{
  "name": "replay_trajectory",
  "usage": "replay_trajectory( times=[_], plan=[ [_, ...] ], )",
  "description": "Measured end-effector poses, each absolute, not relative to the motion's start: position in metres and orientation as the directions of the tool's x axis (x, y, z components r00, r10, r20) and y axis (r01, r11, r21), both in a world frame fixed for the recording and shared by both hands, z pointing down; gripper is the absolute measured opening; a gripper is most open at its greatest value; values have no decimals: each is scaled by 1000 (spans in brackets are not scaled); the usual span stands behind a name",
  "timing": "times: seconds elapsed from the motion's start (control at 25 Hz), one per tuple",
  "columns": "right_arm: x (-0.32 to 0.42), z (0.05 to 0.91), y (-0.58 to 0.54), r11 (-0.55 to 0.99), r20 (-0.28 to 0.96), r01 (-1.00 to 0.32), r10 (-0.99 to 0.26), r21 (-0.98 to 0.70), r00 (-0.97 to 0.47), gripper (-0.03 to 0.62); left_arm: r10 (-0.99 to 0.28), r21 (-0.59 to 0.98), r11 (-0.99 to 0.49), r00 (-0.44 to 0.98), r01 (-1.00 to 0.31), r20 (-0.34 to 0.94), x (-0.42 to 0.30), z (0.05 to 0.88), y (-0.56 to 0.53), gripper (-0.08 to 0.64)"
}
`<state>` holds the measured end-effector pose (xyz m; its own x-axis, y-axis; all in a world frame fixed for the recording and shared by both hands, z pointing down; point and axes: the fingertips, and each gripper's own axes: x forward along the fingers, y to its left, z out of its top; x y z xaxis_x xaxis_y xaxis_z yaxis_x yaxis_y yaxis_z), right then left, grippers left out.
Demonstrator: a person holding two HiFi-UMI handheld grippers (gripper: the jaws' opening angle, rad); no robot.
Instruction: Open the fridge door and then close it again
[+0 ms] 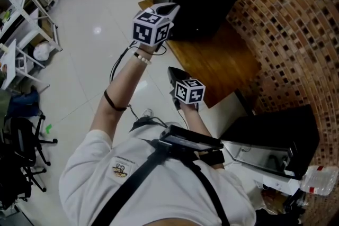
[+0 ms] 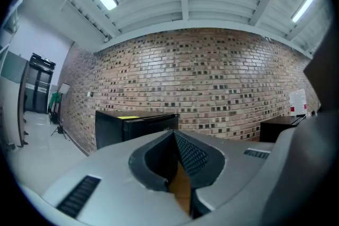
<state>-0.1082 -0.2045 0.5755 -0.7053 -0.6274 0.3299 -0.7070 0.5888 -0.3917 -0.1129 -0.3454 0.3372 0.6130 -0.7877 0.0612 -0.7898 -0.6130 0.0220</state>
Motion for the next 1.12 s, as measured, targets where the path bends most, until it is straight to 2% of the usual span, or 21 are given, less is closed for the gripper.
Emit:
replay_trajectory(
  times=[1.12],
  plan=[
    [-132, 573, -187, 610, 355, -716, -621, -340, -699, 2, -771, 77, -627, 632, -775, 81, -88, 356, -306, 2]
  ],
)
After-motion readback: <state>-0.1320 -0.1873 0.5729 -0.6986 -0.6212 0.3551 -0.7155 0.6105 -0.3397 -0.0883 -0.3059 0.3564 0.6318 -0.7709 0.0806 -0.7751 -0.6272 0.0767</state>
